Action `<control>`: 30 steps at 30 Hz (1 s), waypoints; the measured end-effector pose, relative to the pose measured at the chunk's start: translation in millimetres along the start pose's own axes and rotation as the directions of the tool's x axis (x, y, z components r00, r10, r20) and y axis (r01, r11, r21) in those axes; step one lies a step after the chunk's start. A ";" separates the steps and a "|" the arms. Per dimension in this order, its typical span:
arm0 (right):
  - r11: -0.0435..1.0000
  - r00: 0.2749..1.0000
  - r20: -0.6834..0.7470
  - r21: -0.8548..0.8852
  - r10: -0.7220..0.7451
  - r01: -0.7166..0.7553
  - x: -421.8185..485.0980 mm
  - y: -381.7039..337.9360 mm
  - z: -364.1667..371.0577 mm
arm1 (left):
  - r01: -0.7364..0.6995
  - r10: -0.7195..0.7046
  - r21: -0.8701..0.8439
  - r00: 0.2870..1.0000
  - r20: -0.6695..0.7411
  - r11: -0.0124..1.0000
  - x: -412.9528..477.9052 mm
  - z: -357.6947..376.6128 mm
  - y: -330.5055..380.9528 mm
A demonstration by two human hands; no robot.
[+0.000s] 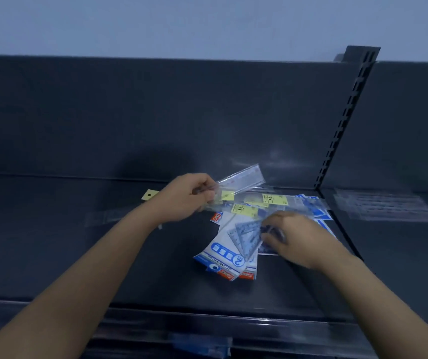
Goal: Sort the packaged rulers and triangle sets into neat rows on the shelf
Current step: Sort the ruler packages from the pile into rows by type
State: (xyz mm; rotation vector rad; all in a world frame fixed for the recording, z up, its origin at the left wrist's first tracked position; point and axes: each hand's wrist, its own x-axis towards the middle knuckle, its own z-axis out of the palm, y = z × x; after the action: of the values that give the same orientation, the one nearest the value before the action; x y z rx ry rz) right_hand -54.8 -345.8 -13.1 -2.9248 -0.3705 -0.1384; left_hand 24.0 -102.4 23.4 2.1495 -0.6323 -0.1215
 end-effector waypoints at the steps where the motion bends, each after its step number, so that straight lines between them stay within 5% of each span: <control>1: 1.000 1.000 -0.009 -0.027 0.015 -0.015 3.5 4.0 -1.4 | 0.005 -0.005 -0.001 1.000 0.003 1.000 -0.8 -2.3 -1.7; 8: 0.970 0.971 0.162 0.198 -0.174 0.141 32.1 -9.0 3.4 | 0.004 -0.004 -0.005 0.999 0.034 1.000 4.8 -20.7 -8.4; 11: 0.974 0.953 0.215 0.125 -0.212 0.189 51.3 -19.7 7.2 | -0.013 0.014 -0.012 0.999 0.034 1.000 8.7 -25.3 -10.1; 16: 0.985 0.956 0.261 -0.070 -0.137 0.160 64.7 -34.1 16.1 | -0.045 0.046 -0.025 0.998 0.048 0.999 12.0 -31.6 -14.6; 21: 0.997 0.957 0.282 0.053 -0.066 0.053 56.6 -23.2 6.1 | -0.042 0.045 -0.048 0.997 0.060 0.998 12.8 -42.0 -25.7; 30: 0.996 0.927 0.375 -0.082 -0.010 0.043 68.6 -57.0 11.3 | -0.062 0.081 -0.123 0.985 0.154 0.991 25.2 -33.1 -40.1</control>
State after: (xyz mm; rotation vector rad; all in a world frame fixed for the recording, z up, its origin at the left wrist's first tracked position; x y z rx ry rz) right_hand -2.5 -273.1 -6.2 -3.0270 -0.4699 0.4188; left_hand 71.7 -70.7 16.2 2.0144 -0.7743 -0.2858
